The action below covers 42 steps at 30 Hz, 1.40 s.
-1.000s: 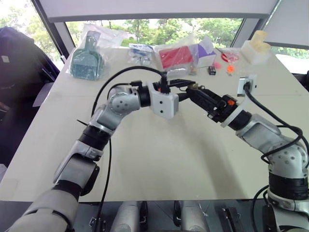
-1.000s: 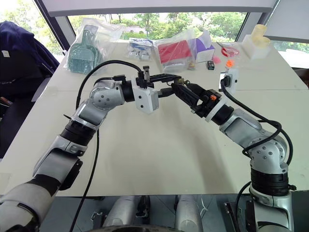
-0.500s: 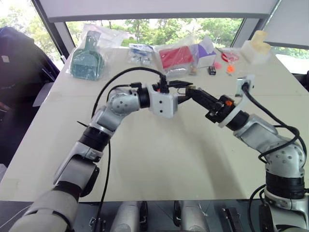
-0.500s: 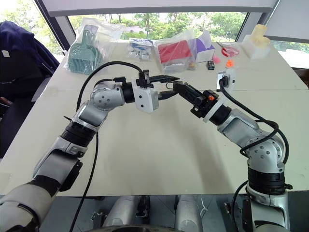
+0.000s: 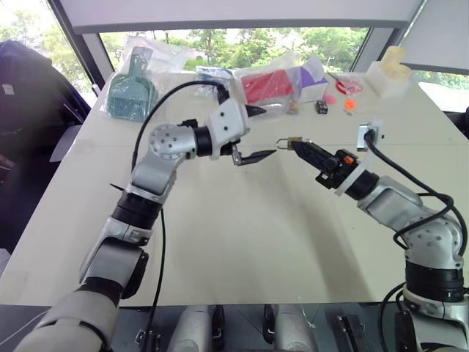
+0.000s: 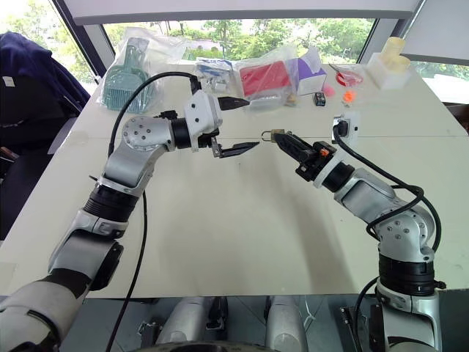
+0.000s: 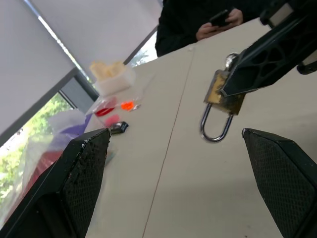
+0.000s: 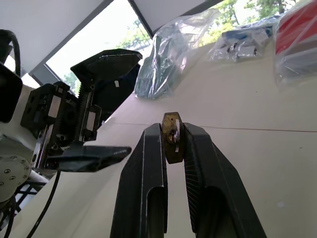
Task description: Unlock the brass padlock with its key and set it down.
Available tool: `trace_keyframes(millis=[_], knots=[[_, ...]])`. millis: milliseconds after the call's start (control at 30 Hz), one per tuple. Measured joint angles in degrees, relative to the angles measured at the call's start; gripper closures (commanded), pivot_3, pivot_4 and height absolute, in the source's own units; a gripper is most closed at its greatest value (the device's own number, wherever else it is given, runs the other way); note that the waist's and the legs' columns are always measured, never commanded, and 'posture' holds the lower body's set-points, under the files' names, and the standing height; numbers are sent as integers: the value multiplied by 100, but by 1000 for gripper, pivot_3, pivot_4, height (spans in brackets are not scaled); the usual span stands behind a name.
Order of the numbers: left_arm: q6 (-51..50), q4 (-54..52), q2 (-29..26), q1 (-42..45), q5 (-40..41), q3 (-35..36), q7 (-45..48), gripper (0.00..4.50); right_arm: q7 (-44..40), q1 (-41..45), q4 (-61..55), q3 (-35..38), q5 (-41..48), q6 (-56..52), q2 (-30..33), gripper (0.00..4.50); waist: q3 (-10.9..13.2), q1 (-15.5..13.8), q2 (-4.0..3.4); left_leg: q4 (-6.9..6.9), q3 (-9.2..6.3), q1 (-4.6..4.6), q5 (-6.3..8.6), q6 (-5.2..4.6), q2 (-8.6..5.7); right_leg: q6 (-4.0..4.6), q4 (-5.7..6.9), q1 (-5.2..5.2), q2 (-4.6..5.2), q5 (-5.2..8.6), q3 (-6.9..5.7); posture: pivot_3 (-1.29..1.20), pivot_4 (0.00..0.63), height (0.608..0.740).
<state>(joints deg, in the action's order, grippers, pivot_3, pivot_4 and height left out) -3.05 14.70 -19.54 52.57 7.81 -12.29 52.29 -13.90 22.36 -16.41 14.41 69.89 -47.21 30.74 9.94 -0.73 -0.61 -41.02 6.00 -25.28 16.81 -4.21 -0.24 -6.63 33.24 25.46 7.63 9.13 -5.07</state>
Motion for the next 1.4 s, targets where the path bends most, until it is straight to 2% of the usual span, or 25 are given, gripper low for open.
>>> trace_keyframes(millis=[300,533,1400], knots=[[204,705,299,77,-96,8,-20,67,75,5,-67,-1,25,-89,-49,4500,0,-1,0,0,-1,0,-11,18,0,0,-1,0,0,0,0,0,150,735],[449,1036,491,247,-221,10,-146,67,189,4,-315,-2,246,-159,-75,4500,0,0,0,0,-2,0,4,-6,0,1,-2,1,2,0,0,0,150,735],[621,1191,647,288,-390,16,-626,67,311,-146,-574,-27,402,-242,-266,4500,0,0,0,1,-3,0,5,-8,0,2,-2,2,3,0,0,0,150,735]])
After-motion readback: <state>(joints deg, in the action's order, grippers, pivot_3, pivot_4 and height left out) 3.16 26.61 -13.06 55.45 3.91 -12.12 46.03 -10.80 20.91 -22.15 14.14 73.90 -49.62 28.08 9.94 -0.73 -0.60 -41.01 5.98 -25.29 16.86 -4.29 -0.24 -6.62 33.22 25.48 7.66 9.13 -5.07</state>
